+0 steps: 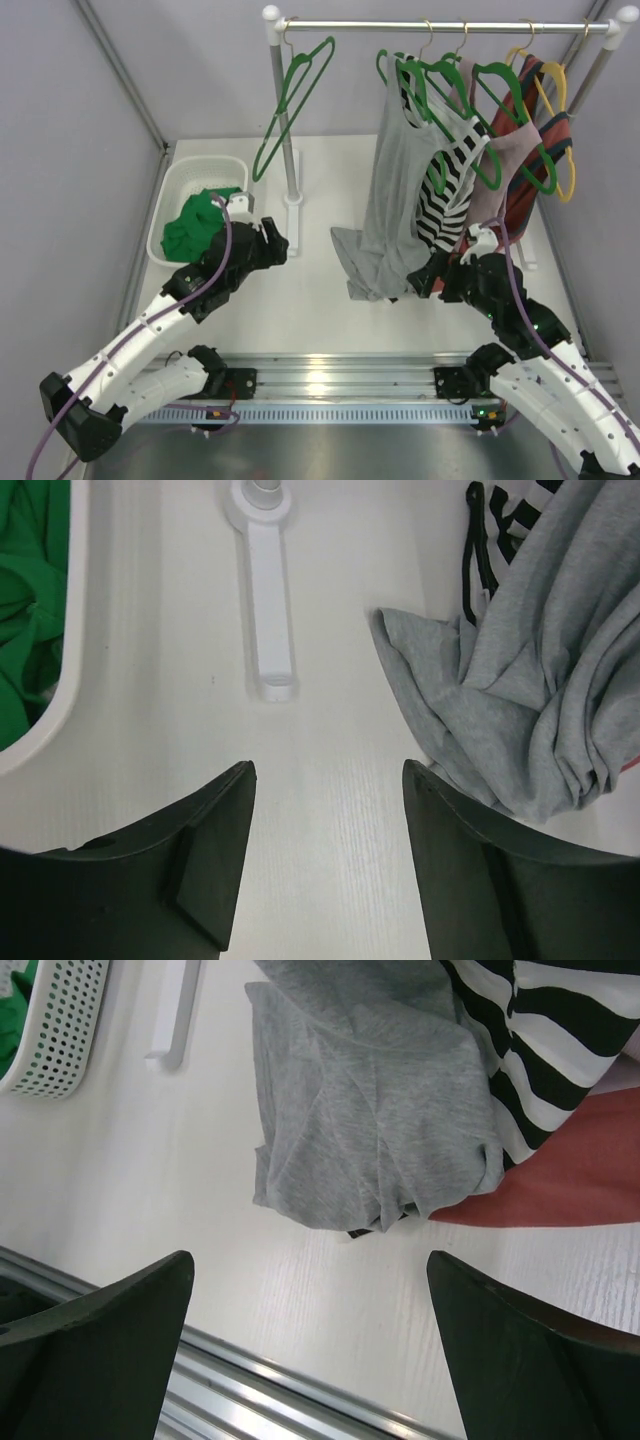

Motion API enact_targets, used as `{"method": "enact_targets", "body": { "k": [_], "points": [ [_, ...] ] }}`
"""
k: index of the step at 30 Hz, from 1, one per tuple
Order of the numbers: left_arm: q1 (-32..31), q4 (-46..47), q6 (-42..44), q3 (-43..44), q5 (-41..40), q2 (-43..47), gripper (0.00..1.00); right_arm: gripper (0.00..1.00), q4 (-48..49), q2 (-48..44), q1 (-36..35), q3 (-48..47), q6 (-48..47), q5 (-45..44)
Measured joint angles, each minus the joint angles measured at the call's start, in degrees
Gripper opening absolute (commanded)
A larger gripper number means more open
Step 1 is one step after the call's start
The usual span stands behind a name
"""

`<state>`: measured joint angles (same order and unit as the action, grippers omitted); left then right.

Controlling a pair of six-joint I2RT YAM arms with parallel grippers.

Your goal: Place the tank top on the hanger

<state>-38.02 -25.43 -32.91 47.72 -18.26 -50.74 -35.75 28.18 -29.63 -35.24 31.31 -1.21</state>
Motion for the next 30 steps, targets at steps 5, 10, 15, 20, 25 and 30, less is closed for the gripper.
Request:
{"method": "enact_targets", "body": {
  "k": [5,10,15,20,25,30],
  "points": [
    [0.00,-2.78,-2.82,0.11,-6.88,-0.50,0.67,1.00,0.15,0.00,0.00,0.02,-0.76,1.70],
    [2.19,-7.78,-6.78,3.17,-13.73,-4.98,0.66,1.00,0.66,0.00,0.00,0.39,-1.55,3.50],
    [10.99,-9.27,-7.87,7.85,-14.36,-12.11,0.66,1.00,0.74,0.35,0.00,1.09,-1.92,5.01],
    [24.22,-7.87,-7.69,12.31,-12.35,-20.41,0.65,1.00,1.14,0.87,0.00,1.09,-2.19,6.49],
    [32.09,-4.87,-7.76,16.65,-9.05,-31.04,0.63,1.00,2.19,1.60,0.00,1.09,-2.16,7.89],
    [35.98,-1.31,-7.96,18.08,-5.18,-41.16,0.61,1.00,3.06,2.38,0.00,1.09,-2.14,8.87]
  ]
}}
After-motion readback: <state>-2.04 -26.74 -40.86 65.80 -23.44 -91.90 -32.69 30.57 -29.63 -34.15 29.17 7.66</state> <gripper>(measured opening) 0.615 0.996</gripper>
